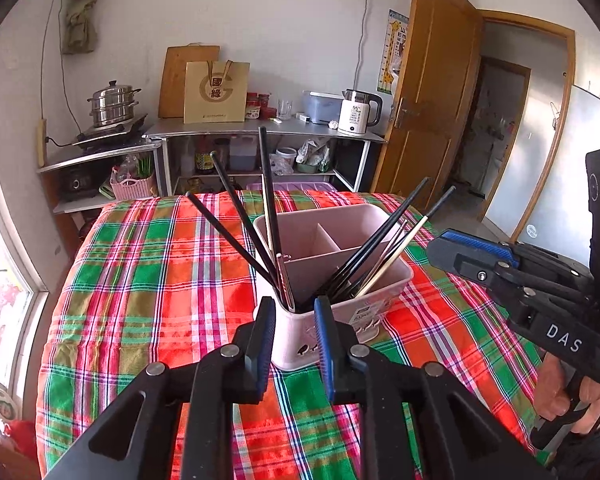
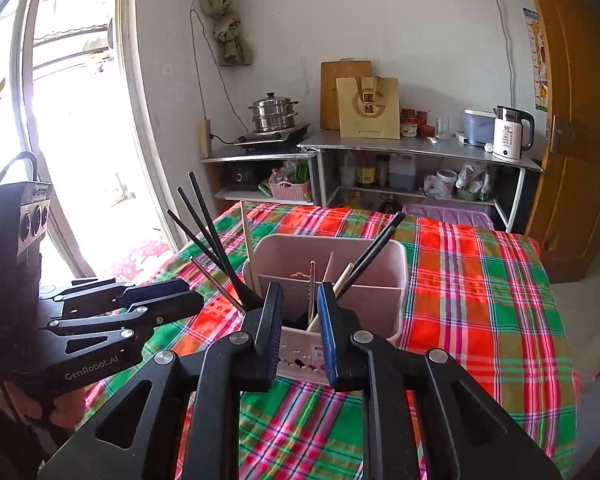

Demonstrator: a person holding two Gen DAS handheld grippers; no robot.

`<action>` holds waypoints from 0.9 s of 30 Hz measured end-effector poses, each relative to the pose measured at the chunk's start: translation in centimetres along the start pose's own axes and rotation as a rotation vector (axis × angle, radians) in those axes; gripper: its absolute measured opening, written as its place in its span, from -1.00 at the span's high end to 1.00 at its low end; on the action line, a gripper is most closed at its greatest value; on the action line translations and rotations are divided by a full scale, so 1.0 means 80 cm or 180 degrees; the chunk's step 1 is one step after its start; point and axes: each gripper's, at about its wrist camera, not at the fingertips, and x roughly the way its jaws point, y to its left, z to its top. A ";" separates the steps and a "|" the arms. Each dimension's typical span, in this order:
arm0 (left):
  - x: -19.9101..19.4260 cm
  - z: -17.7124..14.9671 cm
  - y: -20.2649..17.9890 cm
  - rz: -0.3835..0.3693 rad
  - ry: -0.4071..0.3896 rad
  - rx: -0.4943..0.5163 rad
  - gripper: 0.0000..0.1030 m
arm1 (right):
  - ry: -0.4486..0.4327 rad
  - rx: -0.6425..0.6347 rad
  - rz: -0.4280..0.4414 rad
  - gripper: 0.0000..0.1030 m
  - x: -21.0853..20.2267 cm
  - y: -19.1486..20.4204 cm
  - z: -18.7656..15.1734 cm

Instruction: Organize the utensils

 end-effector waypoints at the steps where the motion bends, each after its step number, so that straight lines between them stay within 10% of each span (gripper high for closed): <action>1: -0.006 -0.003 -0.001 0.0002 -0.0022 -0.0005 0.63 | -0.0017 -0.0004 -0.0011 0.57 -0.005 0.001 -0.002; 27: -0.109 -0.181 -0.081 0.0099 -0.0206 0.0094 0.41 | -0.0139 0.0054 -0.0158 0.31 -0.130 0.029 -0.167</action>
